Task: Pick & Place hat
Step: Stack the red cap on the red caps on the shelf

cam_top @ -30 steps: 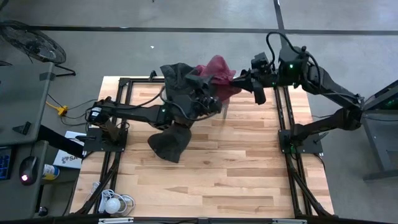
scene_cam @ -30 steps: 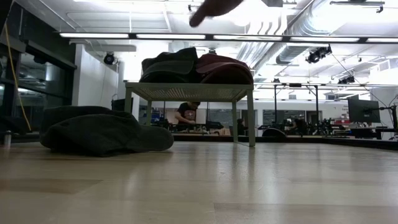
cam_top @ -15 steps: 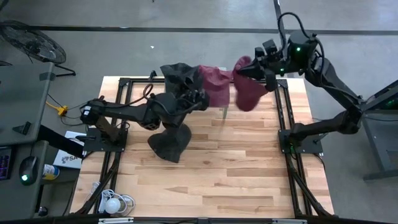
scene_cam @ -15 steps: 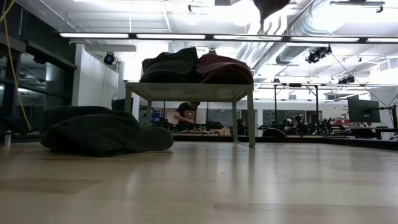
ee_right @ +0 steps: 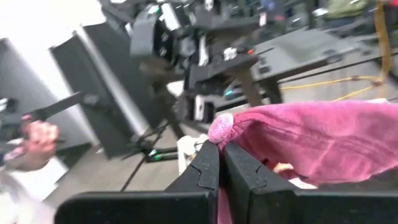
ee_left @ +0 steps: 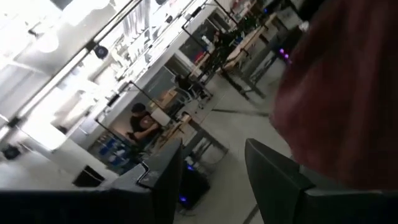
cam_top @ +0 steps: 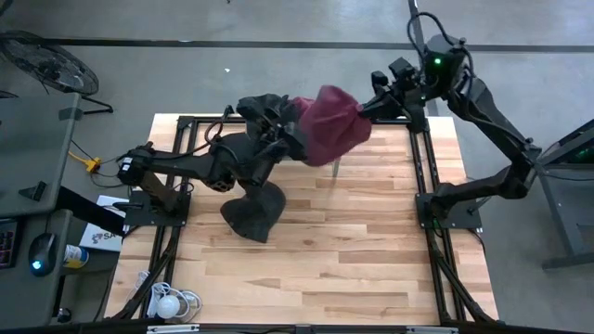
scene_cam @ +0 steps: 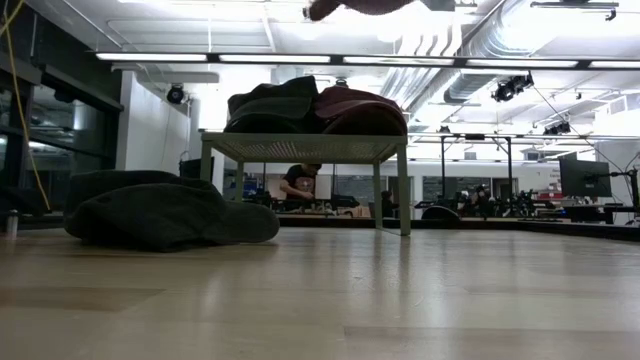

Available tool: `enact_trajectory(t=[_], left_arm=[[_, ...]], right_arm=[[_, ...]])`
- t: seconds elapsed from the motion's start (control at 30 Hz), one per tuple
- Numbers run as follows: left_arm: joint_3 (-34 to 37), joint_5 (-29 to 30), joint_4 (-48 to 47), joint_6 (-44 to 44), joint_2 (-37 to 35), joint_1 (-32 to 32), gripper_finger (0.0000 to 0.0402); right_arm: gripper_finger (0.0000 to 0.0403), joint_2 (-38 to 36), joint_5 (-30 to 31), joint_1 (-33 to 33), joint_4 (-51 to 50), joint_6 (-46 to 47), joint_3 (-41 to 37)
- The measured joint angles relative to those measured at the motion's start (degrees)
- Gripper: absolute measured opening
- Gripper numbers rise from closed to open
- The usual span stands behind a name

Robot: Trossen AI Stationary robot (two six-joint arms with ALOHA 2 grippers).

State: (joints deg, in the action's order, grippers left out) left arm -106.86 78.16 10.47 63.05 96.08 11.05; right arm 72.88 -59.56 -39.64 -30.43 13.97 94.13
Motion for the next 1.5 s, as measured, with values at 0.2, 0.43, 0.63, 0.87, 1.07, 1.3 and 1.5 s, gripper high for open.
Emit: enact_trajectory(t=[0.2, 0.43, 0.63, 0.87, 1.07, 1.3, 1.5], left_arm=[[-0.01, -2.92, -0.13, -8.79, -1.41, -0.02, 0.017], [-0.01, -8.1, -2.42, -19.72, -1.75, -0.16, 0.017], [-0.03, -15.64, -7.93, -35.2, -1.73, -0.69, 0.017], [-0.01, -29.69, -15.41, -57.83, -1.75, -4.97, 0.017], [-0.02, -42.24, -17.67, -68.6, -1.73, -7.29, 0.0174], [-0.03, -43.6, -17.96, -69.84, -1.73, -6.54, 0.0227], [-0.03, -44.72, -17.19, -70.87, -0.47, -6.54, 0.0291]], right_arm=[[0.0, 3.99, -10.46, -0.52, 3.56, -1.35, 0.0], [0.0, 8.57, -17.11, -0.53, 8.52, 0.11, 0.0], [0.0, 10.08, -19.75, -0.5, 9.53, -0.82, 0.0], [0.0, 10.14, -24.8, -0.5, 13.14, 1.2, 0.0], [0.0, 10.14, -24.72, -0.5, 14.24, 1.75, 0.0], [0.0, 10.14, -23.29, -0.52, 14.47, 0.99, 0.0], [0.0, 10.14, -21.67, -0.47, 14.68, 0.09, 0.0]])
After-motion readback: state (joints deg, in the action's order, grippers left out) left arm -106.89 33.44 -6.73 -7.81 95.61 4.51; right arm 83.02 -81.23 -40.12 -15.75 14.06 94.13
